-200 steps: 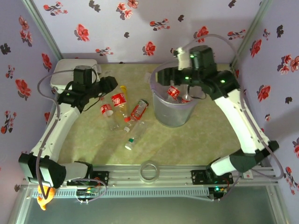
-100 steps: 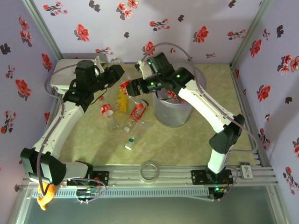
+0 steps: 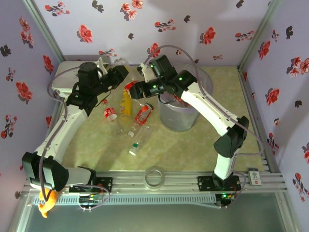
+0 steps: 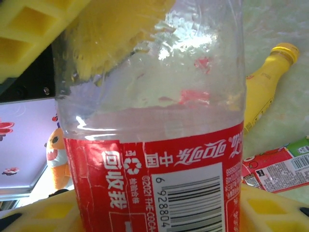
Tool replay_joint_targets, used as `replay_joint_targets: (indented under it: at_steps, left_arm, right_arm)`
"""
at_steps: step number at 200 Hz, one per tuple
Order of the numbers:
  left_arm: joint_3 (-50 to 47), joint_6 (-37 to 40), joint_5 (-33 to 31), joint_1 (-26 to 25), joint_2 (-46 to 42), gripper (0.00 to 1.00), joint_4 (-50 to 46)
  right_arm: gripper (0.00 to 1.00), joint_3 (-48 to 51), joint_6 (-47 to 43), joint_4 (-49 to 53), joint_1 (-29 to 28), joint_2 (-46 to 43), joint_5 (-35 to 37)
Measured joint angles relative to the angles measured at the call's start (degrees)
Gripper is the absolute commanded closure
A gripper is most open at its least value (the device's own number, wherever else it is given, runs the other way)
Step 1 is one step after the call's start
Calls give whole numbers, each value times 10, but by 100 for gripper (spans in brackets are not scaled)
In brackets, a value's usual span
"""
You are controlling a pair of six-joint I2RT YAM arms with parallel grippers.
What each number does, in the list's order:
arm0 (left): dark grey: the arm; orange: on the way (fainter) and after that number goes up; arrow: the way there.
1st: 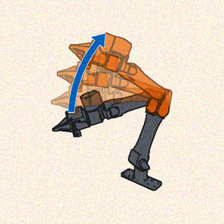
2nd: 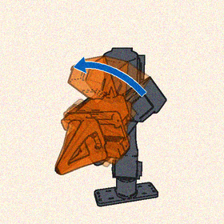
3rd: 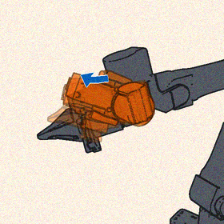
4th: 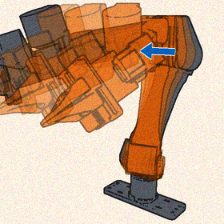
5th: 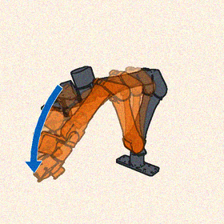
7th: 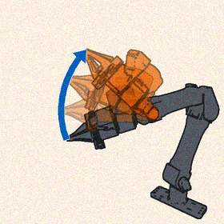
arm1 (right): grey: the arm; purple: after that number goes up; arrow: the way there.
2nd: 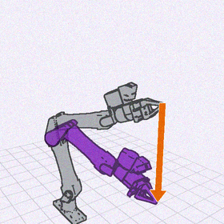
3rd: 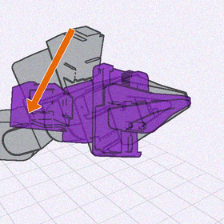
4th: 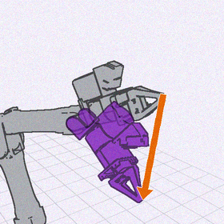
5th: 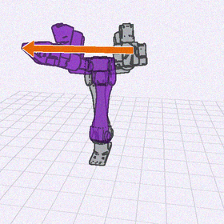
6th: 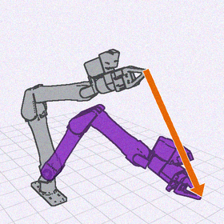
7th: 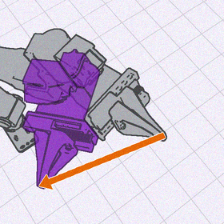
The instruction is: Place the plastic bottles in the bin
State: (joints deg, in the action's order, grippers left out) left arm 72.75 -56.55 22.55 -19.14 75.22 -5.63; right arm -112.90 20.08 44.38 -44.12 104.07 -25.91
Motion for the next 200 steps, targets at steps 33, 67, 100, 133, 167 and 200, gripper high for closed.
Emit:
replay_joint_targets:
  at_steps: [33,67,100,133,167,200]
  left_arm:
    - [-1,-7,12,7,0,0,19]
    - [-27,-23,48,90,-29,0,35]
    - [-46,-12,52,153,-93,0,5]
    - [-88,22,62,153,-126,2,-37]
    - [-170,56,53,150,-126,4,-104]
    - [-228,85,34,142,-123,9,-145]
  right_arm:
    - [57,0,1,-18,8,0,0]
    - [58,0,1,-37,31,-3,1]
    - [59,12,1,-56,58,-33,17]
    - [59,46,0,-74,118,-113,43]
    - [58,86,-4,-70,206,-195,78]
    - [58,130,-16,-56,232,-219,90]
